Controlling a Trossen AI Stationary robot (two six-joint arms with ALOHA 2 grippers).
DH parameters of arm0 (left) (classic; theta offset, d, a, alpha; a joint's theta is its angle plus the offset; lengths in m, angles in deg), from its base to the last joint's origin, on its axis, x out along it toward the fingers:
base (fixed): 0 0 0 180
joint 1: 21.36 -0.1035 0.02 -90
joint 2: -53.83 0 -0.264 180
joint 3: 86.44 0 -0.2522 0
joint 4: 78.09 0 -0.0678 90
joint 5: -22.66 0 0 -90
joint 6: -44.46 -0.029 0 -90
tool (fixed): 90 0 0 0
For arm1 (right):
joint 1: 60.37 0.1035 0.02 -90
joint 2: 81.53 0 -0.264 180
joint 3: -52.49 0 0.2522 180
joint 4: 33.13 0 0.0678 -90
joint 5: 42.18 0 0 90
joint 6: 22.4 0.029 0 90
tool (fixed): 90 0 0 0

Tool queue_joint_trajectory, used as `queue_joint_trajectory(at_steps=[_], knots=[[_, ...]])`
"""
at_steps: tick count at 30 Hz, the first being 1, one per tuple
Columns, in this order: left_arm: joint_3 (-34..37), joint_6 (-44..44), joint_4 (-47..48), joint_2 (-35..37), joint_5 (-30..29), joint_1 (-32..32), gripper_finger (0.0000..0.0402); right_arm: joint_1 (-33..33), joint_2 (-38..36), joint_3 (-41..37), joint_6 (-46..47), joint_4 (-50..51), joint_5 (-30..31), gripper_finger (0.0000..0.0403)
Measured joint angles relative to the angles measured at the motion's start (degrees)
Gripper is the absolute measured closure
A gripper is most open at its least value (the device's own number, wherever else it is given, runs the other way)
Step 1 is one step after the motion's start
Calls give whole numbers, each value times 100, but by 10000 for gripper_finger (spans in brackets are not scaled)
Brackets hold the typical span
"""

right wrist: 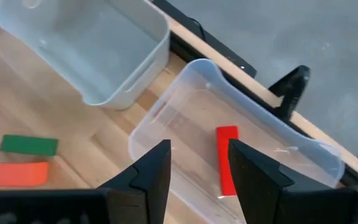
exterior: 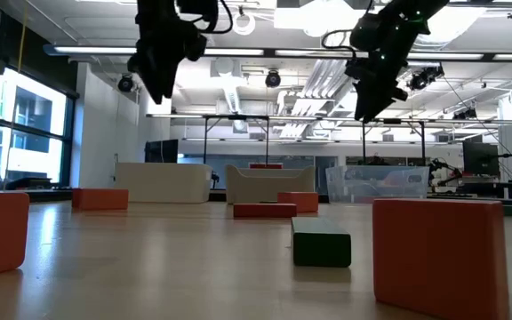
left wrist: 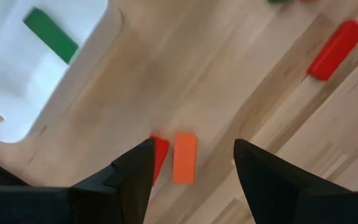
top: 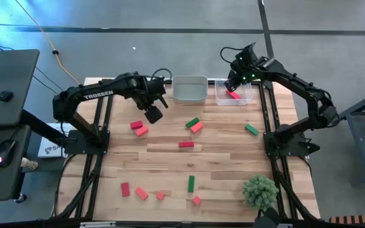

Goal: Sort & place blocks by color
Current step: Put the orange wooden block into the gray bin

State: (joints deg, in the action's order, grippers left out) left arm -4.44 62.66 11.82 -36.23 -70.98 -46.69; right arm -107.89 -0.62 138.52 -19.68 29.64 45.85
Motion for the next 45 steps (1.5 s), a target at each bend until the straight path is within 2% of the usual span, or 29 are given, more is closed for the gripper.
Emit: queue_joint_trajectory(at_steps=[6,14,19,30,36,45], knots=[[701,272,9,44,1,273,194,292,0,0,275,0,20,253],[1897,700,-195,520,1,578,202,628,0,0,808,0,25,253],[2398,818,-463,809,45,675,204,848,0,0,1080,2,26,253],[3152,865,-1143,838,200,865,204,1248,3,0,1344,0,71,253],[3347,977,-1605,839,197,856,204,1385,4,0,1381,1,282,253],[3654,1034,-2096,837,164,805,204,1394,4,0,1396,2,286,253]])
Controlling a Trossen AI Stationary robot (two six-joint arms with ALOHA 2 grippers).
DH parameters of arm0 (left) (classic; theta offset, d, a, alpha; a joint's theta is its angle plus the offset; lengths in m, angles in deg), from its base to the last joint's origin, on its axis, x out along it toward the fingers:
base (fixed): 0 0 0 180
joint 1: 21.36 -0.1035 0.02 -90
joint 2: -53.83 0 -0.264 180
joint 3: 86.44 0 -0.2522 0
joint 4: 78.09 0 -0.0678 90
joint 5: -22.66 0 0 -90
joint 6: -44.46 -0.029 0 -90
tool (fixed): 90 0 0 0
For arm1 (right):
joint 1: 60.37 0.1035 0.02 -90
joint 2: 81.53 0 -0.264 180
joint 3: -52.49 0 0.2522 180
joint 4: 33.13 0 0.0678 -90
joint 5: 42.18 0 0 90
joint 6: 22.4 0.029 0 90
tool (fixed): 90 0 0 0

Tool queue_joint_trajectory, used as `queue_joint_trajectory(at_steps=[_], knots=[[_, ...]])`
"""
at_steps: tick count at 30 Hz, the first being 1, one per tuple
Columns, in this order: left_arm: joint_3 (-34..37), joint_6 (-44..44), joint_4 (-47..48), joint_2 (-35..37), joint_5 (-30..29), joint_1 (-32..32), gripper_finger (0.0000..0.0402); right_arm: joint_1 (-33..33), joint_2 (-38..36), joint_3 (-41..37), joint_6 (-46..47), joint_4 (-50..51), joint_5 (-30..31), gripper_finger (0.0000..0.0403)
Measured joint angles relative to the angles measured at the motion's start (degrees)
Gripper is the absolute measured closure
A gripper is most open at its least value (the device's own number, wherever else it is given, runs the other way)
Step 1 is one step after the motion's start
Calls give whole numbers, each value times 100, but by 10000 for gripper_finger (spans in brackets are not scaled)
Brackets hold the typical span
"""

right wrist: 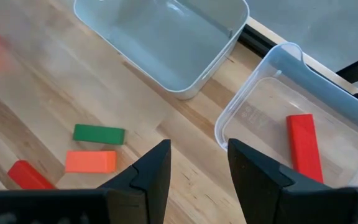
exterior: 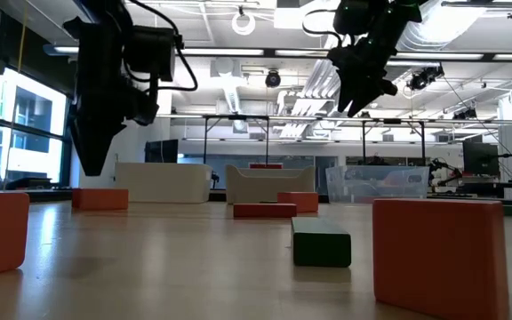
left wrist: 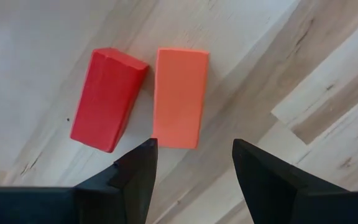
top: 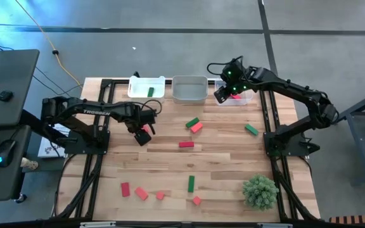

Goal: Sort & place blocks by color
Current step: Put the orange wooden block into the gray bin

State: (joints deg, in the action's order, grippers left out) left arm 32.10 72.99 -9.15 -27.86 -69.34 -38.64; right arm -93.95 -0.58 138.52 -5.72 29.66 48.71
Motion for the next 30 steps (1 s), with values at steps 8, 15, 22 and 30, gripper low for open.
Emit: queue_joint_trajectory(at_steps=[8,15,22,30], knots=[[256,30,-443,0,-31,-1,204,0,0,0,-11,0,-2,253],[385,138,-568,-7,-410,-6,204,0,0,0,-17,0,-2,253],[385,140,-572,-7,-423,-76,204,0,0,0,-19,0,-3,253],[385,-8,-575,-7,-319,-264,204,0,2,0,-60,0,-4,253]])
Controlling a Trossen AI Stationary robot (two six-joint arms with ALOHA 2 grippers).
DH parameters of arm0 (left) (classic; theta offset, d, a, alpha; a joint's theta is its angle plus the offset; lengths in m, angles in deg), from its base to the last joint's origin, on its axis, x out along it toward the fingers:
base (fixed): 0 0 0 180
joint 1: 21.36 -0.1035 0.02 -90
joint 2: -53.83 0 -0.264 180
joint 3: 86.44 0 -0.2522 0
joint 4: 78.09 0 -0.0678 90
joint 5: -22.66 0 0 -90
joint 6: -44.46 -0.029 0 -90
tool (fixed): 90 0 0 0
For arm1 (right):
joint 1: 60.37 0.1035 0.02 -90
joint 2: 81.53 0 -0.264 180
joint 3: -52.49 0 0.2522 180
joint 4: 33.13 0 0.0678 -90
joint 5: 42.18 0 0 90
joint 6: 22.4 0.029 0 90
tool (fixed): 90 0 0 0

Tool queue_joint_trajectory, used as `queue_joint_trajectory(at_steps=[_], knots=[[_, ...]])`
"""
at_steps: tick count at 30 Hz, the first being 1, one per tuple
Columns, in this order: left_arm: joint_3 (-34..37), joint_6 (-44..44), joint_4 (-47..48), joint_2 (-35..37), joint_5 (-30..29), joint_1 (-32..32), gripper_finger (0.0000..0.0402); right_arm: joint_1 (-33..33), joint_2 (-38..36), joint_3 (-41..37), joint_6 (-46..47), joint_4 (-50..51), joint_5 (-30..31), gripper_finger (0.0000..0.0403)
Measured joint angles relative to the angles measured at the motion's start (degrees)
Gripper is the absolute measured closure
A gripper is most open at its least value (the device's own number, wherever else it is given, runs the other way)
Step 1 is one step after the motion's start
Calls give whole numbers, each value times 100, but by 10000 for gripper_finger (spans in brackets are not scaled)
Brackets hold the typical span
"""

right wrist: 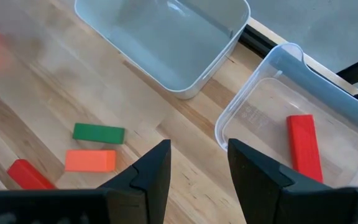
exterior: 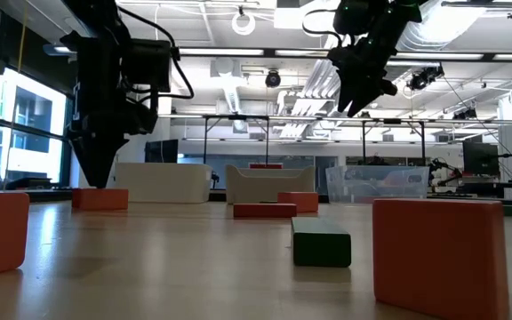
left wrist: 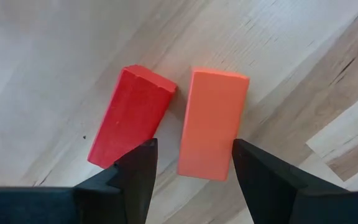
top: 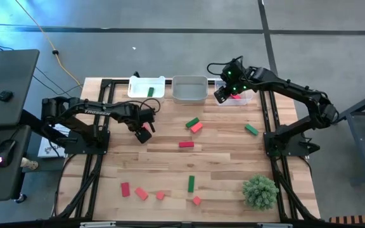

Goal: Sort & place blocks by color
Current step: Put the orange wooden block into the gray bin

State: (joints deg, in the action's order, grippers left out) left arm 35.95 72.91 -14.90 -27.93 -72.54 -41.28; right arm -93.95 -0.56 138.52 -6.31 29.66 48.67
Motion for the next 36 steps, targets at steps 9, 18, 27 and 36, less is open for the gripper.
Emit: queue_joint_trajectory(at_steps=[9,18,27,36], knots=[[-6,-14,-3,-215,32,2,204,0,0,0,-6,2,0,253],[-6,28,-107,-581,53,22,204,0,0,0,-6,39,0,253],[-6,-89,-141,-580,55,22,255,0,0,0,-6,55,0,253],[-11,-303,-133,-543,315,22,293,0,0,0,89,52,-6,253]])
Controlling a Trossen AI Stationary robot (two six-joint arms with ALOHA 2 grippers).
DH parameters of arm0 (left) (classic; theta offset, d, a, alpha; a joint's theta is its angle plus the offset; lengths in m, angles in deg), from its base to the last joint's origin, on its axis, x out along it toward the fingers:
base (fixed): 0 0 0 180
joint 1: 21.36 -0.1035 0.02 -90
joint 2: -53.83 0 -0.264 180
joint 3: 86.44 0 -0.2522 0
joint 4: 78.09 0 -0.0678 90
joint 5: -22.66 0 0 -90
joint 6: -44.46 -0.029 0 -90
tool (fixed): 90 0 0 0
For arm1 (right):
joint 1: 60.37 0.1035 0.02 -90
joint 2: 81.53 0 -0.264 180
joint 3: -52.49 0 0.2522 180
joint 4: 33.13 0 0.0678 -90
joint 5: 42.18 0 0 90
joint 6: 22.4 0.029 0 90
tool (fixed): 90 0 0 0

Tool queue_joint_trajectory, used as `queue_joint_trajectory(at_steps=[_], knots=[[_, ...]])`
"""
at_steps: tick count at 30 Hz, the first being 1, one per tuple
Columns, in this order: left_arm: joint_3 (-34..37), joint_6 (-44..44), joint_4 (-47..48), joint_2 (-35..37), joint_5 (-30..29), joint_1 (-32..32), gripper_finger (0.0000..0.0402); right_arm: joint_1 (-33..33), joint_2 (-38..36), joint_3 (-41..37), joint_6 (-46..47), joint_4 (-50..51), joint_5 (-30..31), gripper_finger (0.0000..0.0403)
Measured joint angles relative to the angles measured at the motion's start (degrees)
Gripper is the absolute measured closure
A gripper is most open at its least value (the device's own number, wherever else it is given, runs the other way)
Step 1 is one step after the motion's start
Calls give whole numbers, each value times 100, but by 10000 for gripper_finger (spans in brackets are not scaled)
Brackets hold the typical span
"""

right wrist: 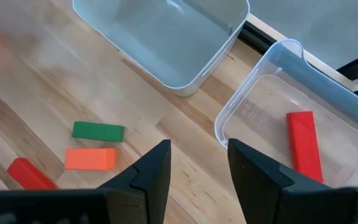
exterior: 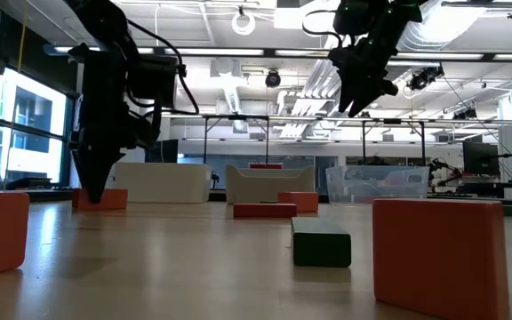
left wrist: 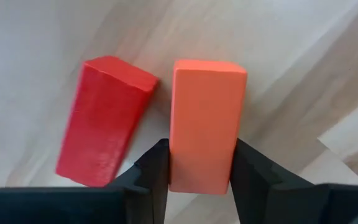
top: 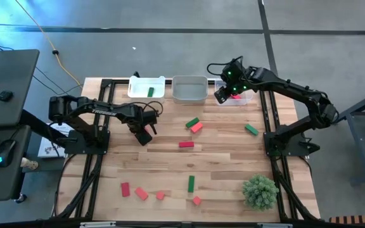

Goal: Sort & place blocks by color
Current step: Put the orange wooden block into the gray bin

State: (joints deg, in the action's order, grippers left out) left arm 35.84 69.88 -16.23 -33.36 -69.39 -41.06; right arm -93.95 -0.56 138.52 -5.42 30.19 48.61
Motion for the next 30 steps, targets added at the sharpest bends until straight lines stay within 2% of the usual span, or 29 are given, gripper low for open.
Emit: queue_joint_trajectory(at_steps=[5,13,19,25,30], knots=[[-87,-15,-11,190,60,51,292,-2,0,0,232,-14,-242,253],[-538,-152,-40,635,61,142,292,-2,0,0,354,-342,-1034,253],[-1011,-316,-401,928,477,138,290,0,0,0,-30,-815,-1633,253],[-1412,-502,-847,1042,745,82,290,0,0,0,-488,-1352,-1767,251],[-1656,-611,-1150,1042,758,81,290,0,0,0,-552,-1875,-1840,227]])
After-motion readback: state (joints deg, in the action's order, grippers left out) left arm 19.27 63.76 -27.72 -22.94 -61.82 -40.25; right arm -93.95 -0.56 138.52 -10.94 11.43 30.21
